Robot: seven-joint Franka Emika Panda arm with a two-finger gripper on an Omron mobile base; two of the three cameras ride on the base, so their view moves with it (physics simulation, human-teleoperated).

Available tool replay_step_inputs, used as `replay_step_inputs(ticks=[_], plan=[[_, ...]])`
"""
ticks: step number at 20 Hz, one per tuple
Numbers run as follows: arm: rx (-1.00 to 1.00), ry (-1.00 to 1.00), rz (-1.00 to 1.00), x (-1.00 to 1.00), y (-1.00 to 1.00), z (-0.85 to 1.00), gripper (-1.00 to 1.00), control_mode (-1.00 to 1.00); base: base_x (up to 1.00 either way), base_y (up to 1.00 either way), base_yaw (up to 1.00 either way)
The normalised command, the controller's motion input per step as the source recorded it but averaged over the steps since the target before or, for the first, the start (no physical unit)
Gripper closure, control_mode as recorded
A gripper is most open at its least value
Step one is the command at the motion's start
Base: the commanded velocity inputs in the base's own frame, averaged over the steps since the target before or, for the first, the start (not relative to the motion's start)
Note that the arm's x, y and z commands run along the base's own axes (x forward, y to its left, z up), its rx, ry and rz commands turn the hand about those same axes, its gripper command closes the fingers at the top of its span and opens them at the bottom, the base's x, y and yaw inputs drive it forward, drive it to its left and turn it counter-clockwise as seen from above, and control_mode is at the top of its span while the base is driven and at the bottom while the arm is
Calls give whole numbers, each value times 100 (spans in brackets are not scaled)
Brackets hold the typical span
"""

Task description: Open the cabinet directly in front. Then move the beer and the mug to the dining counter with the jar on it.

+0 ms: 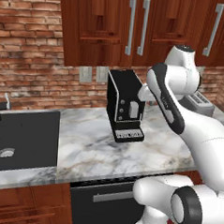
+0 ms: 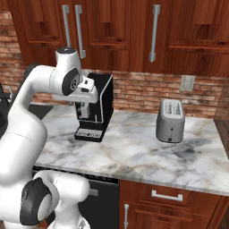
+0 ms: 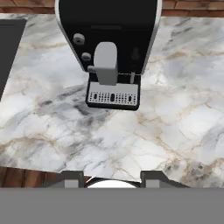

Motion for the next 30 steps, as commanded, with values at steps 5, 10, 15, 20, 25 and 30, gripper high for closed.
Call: replay_step_inputs(ticks=[5,10,15,20,25,30], plan=[[0,-13,0,-19,0,3,-100,-100,0,0,0],[0,-42,1,-64,0,22,-100,-100,0,0,0],[0,-50,3,-79,0,25,-100,-100,0,0,0],[0,-53,2,-75,0,36,-100,-100,0,0,0],[0,-46,1,-54,0,37,-100,-100,0,0,0],[0,-45,1,-43,0,40,-100,-100,0,0,0]])
